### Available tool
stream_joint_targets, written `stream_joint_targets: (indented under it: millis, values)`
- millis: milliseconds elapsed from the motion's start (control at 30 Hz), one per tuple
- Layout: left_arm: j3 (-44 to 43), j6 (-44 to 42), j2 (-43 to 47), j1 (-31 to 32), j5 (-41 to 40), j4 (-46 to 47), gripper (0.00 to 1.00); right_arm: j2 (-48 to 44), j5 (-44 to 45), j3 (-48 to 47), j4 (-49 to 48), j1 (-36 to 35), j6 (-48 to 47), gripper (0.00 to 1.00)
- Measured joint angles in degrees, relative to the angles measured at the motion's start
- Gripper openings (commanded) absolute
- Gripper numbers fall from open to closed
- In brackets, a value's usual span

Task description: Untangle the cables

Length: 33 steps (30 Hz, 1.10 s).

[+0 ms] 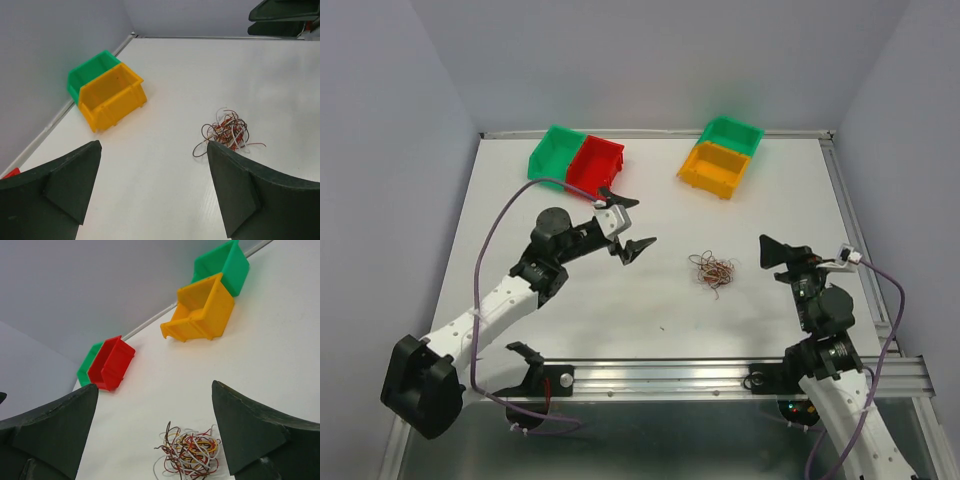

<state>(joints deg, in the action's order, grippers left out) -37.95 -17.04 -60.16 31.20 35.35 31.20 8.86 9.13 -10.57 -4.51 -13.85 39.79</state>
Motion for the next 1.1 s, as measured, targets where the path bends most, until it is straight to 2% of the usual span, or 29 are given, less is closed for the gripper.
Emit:
stream_joint_targets:
  millis: [167,300,400,700,867,1100]
  values:
    - [0.0,-4.8,-1.7,3.7,-3.2,-0.9,0.99,-2.9,1.7,0.0,2.3,0.0,0.1,1.00]
    - [-0.5,-7.3,-7.0,6.2,-5.7,-2.9,0.96,-6.0,4.0,-0.5,4.8,0.0,0.0,1.00]
    - [-1.0,-8.5,-10.4,7.5,-7.3,-5.5,0.96,-6.6,5.6,-1.1,6.4,0.0,-0.3,1.00]
    - [-2.9,-10.6,-12.8,9.5,-7.4,-7.4,0.96,-5.4,10.0,-1.1,8.7,0.0,-1.4,1.00]
    - [-7.8,-10.4,-22.1,15.3,-8.2,-7.5,0.95,-5.4,10.1,-1.1,9.0,0.0,-1.4,1.00]
    - [-17.2,-6.6,-37.5,18.7,-11.4,-8.0,0.94,-7.3,10.0,-1.1,9.3,0.0,-1.4,1.00]
